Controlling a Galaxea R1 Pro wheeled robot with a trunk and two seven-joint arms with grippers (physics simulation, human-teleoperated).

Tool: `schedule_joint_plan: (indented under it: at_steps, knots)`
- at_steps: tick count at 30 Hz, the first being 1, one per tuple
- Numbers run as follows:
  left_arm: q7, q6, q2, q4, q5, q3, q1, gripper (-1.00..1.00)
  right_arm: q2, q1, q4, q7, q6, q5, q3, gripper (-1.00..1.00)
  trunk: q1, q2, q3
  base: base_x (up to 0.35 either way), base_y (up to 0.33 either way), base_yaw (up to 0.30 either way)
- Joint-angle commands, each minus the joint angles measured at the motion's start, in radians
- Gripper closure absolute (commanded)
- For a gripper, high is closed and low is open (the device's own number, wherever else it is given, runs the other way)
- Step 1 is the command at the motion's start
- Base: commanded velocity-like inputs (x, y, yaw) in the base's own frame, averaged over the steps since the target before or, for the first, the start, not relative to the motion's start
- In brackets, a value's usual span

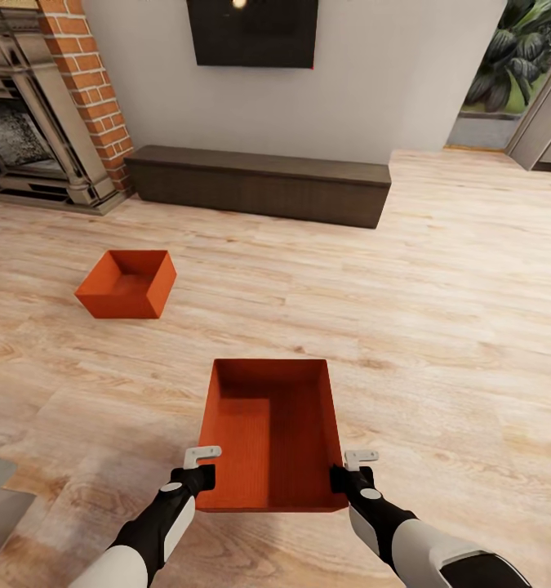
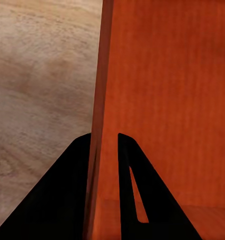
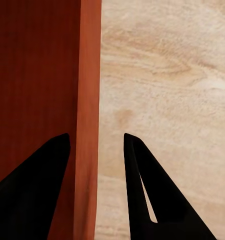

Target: Move the two storage containers from the living room to the garage. In the garage, place one container on the floor and stack the other container on top of it (either order is fine).

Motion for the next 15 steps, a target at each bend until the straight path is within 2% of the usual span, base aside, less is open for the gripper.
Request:
schedule_joint_plan:
  at_steps: [1,15]
  knots:
    - [0.007,0.006,-0.001,-0.001,-0.001,0.013,0.000,1.00,0.002,0.000,-0.002,0.007,-0.001,0.002,-0.016,1.00,-0.004,0.007,0.003,0.000,0.000,0.000]
    - [0.007,0.006,0.000,-0.001,-0.001,0.012,0.000,1.00,0.002,0.000,-0.002,0.007,0.000,0.002,-0.016,1.00,-0.058,0.105,0.047,0.000,0.000,0.000]
